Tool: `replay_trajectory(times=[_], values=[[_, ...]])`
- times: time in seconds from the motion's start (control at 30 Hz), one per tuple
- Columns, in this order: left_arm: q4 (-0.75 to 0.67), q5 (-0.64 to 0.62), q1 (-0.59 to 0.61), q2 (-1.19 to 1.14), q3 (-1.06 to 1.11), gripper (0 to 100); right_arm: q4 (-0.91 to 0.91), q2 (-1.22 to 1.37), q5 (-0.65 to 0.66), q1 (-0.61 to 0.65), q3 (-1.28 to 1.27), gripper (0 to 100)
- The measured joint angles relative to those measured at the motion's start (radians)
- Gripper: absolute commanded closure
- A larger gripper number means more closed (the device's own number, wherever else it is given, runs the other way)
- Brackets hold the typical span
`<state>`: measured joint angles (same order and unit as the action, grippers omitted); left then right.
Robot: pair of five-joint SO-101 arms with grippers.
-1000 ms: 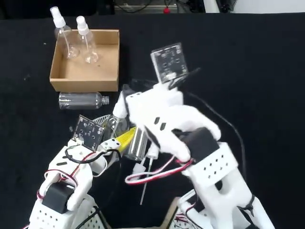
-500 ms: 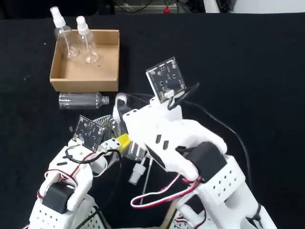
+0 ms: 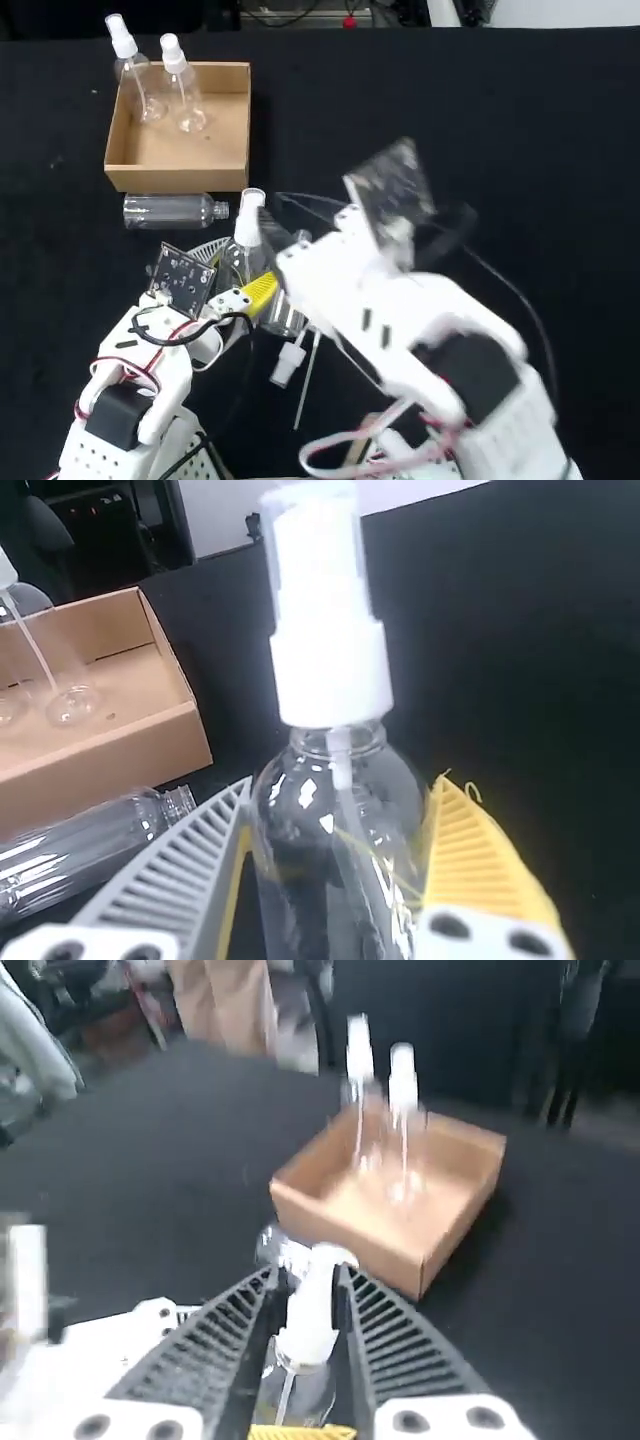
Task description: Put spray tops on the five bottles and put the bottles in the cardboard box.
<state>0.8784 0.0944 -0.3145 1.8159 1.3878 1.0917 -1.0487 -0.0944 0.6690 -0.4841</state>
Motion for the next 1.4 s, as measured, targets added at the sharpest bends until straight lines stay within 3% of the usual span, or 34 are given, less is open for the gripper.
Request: replay_trajectory(times=[0.13, 0.27, 0.57, 0.7, 1.13, 1.4], values=[[-0.014, 0.0, 0.072, 0.0, 0.0, 75, 0.015, -0.08, 0.049, -0.092, -0.012, 91.3], [-0.121, 0.0, 0.153, 0.0, 0.0, 75, -0.009, -0.123, 0.052, -0.19, -0.144, 91.3], [-0.33, 0.029, 0.224, 0.0, 0.0, 75, -0.272, -0.222, 0.049, -0.206, -0.609, 91.7], [-0.411, 0.055, 0.273, -0.031, 0.0, 75, -0.364, -0.299, -0.015, -0.206, -0.755, 91.7], [-0.796, 0.055, 0.322, -0.546, -0.103, 75, -0.404, -0.47, -0.048, -0.206, -0.936, 91.7], [-0.852, 0.009, 0.39, -0.792, -0.23, 75, -0.509, -0.471, -0.048, -0.206, -1.011, 91.7]])
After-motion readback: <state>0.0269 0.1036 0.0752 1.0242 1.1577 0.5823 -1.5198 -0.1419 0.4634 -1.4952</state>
